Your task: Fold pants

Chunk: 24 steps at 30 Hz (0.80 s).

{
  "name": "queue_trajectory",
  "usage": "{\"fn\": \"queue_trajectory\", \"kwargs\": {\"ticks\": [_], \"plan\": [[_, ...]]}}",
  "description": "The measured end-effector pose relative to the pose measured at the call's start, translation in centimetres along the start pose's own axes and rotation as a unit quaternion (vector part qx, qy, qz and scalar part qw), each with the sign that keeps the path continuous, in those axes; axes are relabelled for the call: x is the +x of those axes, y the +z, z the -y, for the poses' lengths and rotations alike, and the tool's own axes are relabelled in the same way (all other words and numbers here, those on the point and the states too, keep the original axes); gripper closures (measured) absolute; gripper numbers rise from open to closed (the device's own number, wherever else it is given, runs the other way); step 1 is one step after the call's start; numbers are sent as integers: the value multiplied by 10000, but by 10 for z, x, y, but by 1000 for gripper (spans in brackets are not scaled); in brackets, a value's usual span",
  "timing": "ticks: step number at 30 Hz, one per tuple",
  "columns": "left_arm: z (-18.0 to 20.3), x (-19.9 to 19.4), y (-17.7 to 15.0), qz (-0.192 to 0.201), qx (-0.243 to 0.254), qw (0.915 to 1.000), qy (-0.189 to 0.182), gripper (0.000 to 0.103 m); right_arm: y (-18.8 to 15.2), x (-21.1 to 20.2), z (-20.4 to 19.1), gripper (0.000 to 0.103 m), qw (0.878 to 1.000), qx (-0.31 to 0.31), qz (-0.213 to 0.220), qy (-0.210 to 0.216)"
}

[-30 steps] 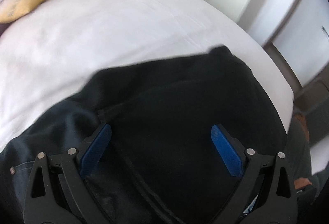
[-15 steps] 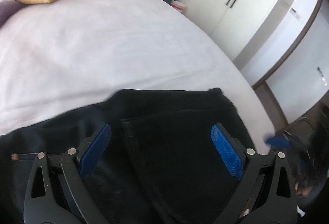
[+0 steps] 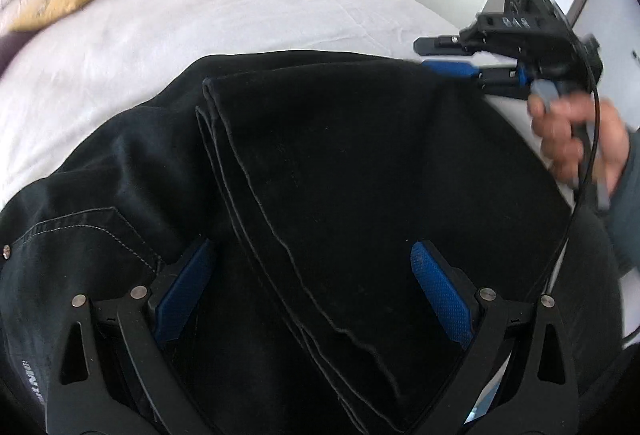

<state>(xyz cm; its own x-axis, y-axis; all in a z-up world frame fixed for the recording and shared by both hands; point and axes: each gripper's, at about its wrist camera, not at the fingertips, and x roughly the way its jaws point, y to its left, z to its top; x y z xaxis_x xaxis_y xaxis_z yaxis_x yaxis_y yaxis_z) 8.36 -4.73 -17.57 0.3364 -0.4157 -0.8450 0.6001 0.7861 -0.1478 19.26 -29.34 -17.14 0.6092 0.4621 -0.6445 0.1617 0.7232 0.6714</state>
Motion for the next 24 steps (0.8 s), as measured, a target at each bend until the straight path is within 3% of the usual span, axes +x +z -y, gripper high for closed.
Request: {"fn": "queue_trajectory", "kwargs": {"ticks": [2, 7, 9, 10, 12, 13, 14, 15, 17, 18, 20, 21, 22, 24], "plan": [[-1, -2, 0, -8, -78, 10000, -20, 4, -3, -8, -9, 66, 10000, -46, -4, 72], [0, -14, -11, -28, -54, 9999, 90, 4, -38, -4, -52, 46, 9899, -599, -423, 1212], [-4, -20, -18, 3, -137, 9999, 29, 4, -52, 11, -54, 43, 9884, -913, -627, 1036], [-6, -19, -19, 23, -151, 9999, -13, 4, -53, 16, -49, 44, 9896, -925, -675, 866], [-9, -22, -24, 31, -137, 9999, -32, 4, -50, 18, -26, 67, 9940, -488, -668, 716], [-12, -22, -22, 35, -148, 9999, -41, 4, -48, 11, -20, 72, 9960, -352, -580, 577], [-13, -24, -23, 43, -167, 9998, -42, 4, -49, 3, -20, 70, 9971, -354, -476, 475], [-14, -25, -25, 51, -175, 9998, -28, 4, -50, -8, -23, 67, 9974, -395, -378, 468], [-11, -25, -23, 65, -177, 9998, 2, 4, -60, -34, -32, 45, 9940, -472, -237, 954], [-13, -25, -23, 82, -206, 9998, -15, 4, -69, -42, -37, 40, 9908, -539, -195, 1223], [-15, -28, -27, 146, -259, 9996, -39, 4, -93, -42, -42, 25, 9854, -626, -375, 1538], [-16, -28, -30, 167, -277, 9995, -43, 4, -105, -30, -39, 25, 9846, -704, -605, 1481], [-17, -30, -34, 189, -305, 9993, -54, 4, -117, -20, -30, 25, 9875, -788, -745, 1145], [-22, -34, -39, 236, -306, 9992, -64, 4, -118, -19, -12, 48, 9905, -671, -528, 1076]]}}
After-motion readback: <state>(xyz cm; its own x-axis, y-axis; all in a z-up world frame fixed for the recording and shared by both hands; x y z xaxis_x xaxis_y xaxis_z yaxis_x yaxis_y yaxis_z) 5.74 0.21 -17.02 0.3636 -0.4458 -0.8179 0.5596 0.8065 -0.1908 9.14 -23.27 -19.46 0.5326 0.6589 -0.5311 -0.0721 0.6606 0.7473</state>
